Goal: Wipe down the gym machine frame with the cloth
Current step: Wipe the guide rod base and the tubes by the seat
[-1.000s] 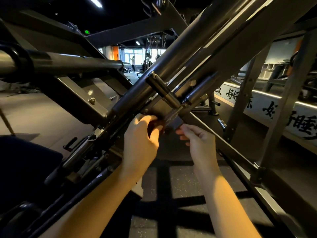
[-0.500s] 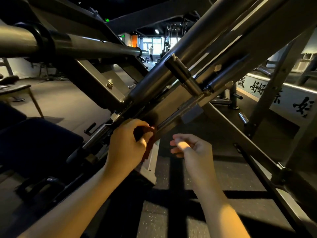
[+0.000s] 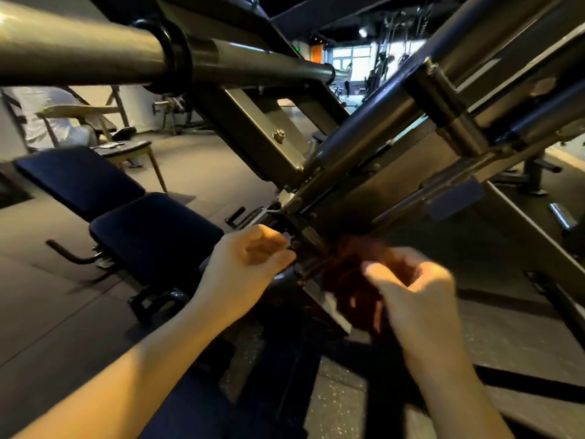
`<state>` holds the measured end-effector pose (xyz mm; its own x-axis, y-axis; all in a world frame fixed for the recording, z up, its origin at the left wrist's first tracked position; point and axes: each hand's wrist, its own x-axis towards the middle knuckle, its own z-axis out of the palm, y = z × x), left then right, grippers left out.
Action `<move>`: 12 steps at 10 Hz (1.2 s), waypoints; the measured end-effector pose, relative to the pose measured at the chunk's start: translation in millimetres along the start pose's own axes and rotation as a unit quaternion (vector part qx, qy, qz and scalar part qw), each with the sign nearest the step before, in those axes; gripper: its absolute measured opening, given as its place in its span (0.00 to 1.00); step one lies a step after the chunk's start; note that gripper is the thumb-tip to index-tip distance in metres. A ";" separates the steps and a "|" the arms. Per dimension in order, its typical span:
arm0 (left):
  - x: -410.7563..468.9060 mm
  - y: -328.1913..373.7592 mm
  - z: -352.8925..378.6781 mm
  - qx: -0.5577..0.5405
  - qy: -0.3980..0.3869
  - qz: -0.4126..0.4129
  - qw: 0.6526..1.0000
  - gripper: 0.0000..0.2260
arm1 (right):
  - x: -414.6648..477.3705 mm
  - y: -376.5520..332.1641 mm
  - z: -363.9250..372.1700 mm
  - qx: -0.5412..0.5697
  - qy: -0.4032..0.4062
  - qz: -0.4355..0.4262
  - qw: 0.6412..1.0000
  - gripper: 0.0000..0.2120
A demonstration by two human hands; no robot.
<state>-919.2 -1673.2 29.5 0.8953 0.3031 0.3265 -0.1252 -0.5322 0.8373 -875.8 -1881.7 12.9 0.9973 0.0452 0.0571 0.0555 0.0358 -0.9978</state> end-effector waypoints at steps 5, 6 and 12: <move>49.0 -98.6 2.3 0.105 0.006 0.058 0.993 0.13 | 47.3 75.5 103.6 -0.261 0.244 -0.466 0.810 0.03; 53.3 -107.5 6.2 0.084 -0.018 0.088 0.992 0.11 | 57.8 55.6 74.0 -0.244 0.323 -0.457 0.792 0.06; 53.8 -200.0 -6.9 0.091 -0.051 0.168 0.980 0.13 | 32.0 165.8 158.6 -0.095 0.320 -0.308 0.891 0.09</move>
<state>-848.9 -1544.9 -117.4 0.8558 0.0101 0.5172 -0.3510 -0.7231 0.5949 -842.1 -1715.9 -145.5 0.5934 -0.5054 0.6265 0.5485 -0.3158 -0.7742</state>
